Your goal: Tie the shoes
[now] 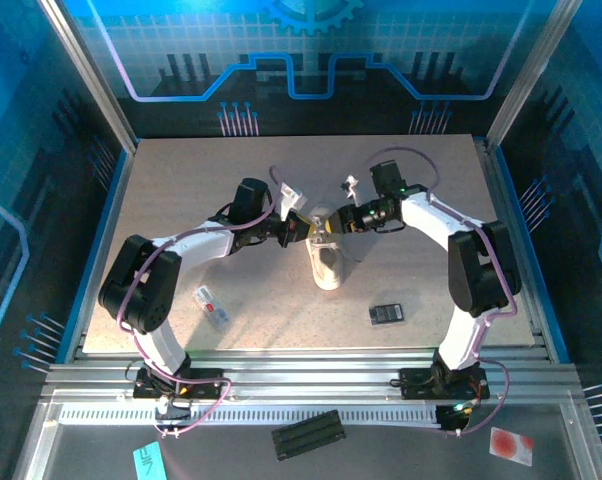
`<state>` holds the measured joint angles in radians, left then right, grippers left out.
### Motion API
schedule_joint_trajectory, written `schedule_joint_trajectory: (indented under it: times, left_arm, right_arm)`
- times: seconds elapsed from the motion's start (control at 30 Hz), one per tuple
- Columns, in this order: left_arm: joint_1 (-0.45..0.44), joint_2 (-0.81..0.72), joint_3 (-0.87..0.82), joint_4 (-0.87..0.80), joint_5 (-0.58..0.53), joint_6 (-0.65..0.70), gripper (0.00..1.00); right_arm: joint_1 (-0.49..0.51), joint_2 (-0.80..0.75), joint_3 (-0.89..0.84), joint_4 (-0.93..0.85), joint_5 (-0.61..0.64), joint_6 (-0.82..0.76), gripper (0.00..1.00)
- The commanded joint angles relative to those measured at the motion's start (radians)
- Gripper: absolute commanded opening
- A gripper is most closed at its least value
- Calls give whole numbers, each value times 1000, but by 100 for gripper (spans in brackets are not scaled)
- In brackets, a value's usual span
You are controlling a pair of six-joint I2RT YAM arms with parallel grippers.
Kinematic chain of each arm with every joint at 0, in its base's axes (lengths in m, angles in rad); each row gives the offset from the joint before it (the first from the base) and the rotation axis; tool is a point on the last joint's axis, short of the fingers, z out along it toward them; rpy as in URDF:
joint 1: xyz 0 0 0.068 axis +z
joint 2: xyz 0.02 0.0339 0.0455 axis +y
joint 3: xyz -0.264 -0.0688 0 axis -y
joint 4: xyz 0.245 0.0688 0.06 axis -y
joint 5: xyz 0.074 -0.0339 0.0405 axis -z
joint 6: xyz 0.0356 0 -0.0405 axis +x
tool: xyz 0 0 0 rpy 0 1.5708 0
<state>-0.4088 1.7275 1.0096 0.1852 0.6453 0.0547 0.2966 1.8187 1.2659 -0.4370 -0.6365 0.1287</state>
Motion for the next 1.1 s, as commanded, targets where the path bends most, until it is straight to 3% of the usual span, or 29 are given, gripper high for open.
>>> schedule_joint_trajectory:
  times: [0.0, 0.17, 0.6, 1.07]
  left_arm:
    - [-5, 1, 31, -25, 24, 22, 0]
    - [-5, 3, 34, -29, 24, 28, 0]
    - [-5, 20, 52, -30, 30, 25, 0]
    - [-4, 3, -12, 50, 19, -4, 0]
  right_arm:
    - [-15, -61, -32, -53, -1, -136, 51]
    - [-14, -78, -51, -127, 55, -231, 52]
    - [34, -27, -31, -161, 45, -291, 51]
    - [63, -44, -38, -170, 88, -310, 19]
